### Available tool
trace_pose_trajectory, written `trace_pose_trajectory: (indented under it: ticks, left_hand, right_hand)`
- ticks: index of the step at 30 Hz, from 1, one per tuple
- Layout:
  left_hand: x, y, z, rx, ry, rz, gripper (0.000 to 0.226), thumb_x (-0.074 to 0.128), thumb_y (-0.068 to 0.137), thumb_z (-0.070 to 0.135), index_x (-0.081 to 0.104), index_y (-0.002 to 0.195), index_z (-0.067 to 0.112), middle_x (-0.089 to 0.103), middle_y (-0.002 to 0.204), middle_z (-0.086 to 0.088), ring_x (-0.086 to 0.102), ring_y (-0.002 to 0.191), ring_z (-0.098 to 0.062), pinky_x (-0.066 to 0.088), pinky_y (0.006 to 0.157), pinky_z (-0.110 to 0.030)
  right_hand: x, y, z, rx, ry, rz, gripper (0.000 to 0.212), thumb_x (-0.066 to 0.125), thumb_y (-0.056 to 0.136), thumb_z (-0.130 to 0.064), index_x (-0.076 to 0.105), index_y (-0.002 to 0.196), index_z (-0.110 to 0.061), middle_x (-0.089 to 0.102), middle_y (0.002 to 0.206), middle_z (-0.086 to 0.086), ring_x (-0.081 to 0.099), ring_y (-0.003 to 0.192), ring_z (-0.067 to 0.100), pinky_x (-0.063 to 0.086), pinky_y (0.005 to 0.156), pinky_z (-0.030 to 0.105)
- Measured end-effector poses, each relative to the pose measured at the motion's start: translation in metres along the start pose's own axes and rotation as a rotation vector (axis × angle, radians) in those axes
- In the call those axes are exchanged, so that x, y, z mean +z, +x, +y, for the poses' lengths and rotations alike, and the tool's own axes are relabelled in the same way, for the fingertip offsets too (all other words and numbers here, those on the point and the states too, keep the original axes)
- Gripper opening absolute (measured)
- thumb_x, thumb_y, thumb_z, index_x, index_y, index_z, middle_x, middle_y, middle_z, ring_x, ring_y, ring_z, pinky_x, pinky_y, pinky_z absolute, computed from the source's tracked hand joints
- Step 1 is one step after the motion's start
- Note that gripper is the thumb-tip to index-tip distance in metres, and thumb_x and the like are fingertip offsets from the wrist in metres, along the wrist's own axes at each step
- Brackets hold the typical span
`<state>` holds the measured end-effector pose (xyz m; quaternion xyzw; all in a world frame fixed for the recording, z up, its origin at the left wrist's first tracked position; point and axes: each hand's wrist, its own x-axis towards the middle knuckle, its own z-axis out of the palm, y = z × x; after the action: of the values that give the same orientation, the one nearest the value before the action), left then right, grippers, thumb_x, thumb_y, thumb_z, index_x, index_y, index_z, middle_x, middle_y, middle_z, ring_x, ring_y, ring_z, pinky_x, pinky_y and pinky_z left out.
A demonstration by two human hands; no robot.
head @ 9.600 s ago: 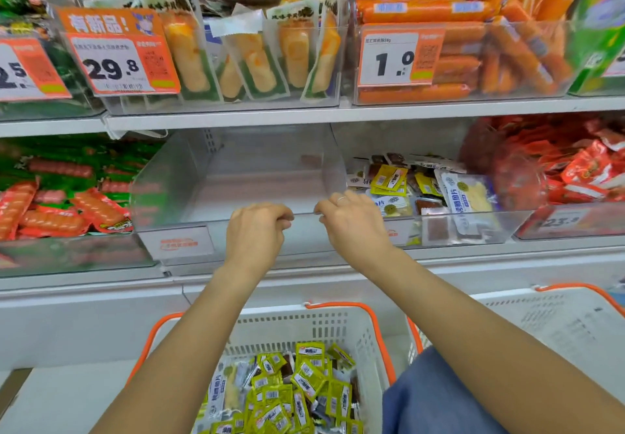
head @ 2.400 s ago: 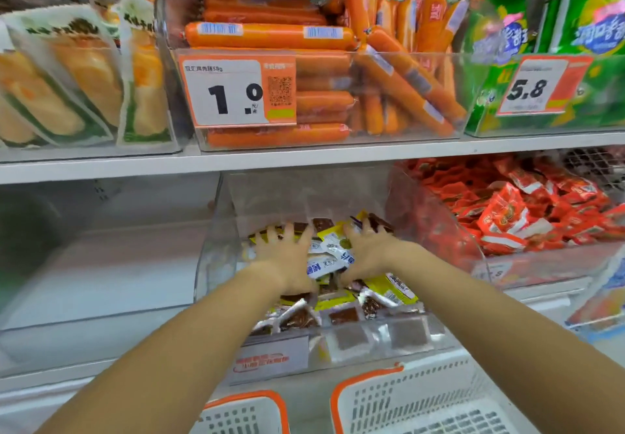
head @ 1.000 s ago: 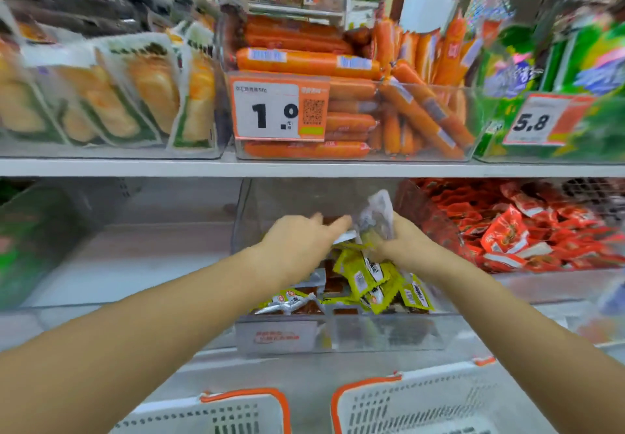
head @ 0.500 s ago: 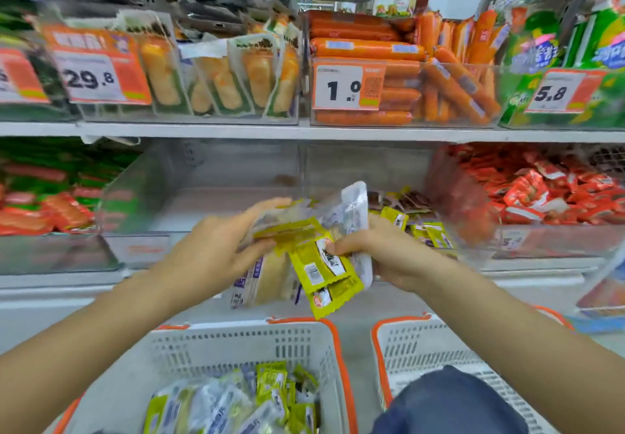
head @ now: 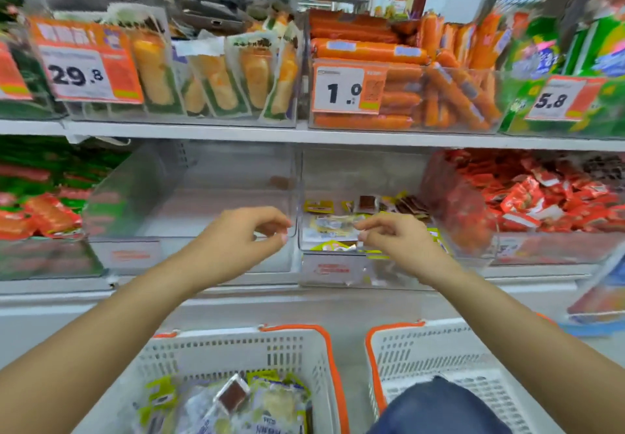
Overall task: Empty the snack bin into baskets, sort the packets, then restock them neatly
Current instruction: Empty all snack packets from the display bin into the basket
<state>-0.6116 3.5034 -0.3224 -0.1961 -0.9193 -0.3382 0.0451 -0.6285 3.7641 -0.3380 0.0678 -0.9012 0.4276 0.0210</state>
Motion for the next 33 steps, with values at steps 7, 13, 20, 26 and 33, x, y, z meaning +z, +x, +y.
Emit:
trace_pose_trajectory:
  ticks: [7,13,20,26,33]
  left_hand:
    - [0.06,0.098,0.047,0.025,0.165,-0.131,0.025,0.063,0.087,0.025,0.066,0.112,0.022,0.068,0.11,0.006,0.061,0.102,-0.011,0.044,0.083,-0.021]
    - [0.107,0.147,0.032,-0.303,0.522,-0.705,0.068,0.059,0.088,0.047,0.039,0.142,0.01,0.043,0.145,-0.006,0.048,0.111,-0.02,0.041,0.088,-0.03]
    - [0.145,0.161,0.013,-0.468,0.577,-0.744,0.079,0.053,0.093,0.032,0.006,0.152,0.009,0.037,0.148,-0.016,0.046,0.125,-0.032,0.042,0.094,-0.037]
    - [0.158,0.162,0.019,-0.431,0.481,-0.634,0.039,0.06,0.089,0.044,0.053,0.093,0.006,0.05,0.078,-0.004,0.051,0.071,-0.018,0.037,0.055,-0.024]
    - [0.152,0.161,0.036,-0.577,-0.089,-0.539,0.048,0.05,0.09,0.053,0.048,0.126,0.022,0.049,0.126,0.0,0.048,0.114,-0.021,0.046,0.087,-0.035]
  right_hand:
    - [-0.073,0.037,0.076,0.219,-0.389,-0.027,0.036,0.065,0.087,-0.034,0.062,0.12,-0.02,0.065,0.106,-0.002,0.062,0.1,0.018,0.039,0.076,0.024]
    - [-0.089,0.07,0.098,0.453,-0.484,-0.594,0.072,0.071,0.077,-0.053,0.044,0.138,-0.025,0.044,0.137,-0.009,0.041,0.132,0.018,0.035,0.108,0.03]
    - [-0.083,0.093,0.121,0.577,-0.449,-0.757,0.11,0.078,0.061,-0.062,0.021,0.15,-0.03,0.027,0.154,-0.003,0.033,0.137,0.019,0.045,0.103,0.041]
    - [-0.069,0.081,0.125,0.44,-0.613,-0.628,0.118,0.075,0.068,-0.054,0.001,0.153,-0.021,0.045,0.144,0.001,0.054,0.121,0.021,0.046,0.1,0.036]
    - [-0.066,0.081,0.112,0.392,-0.07,-0.401,0.07,0.068,0.085,-0.03,0.031,0.144,-0.032,0.049,0.134,-0.005,0.052,0.117,0.016,0.052,0.092,0.036]
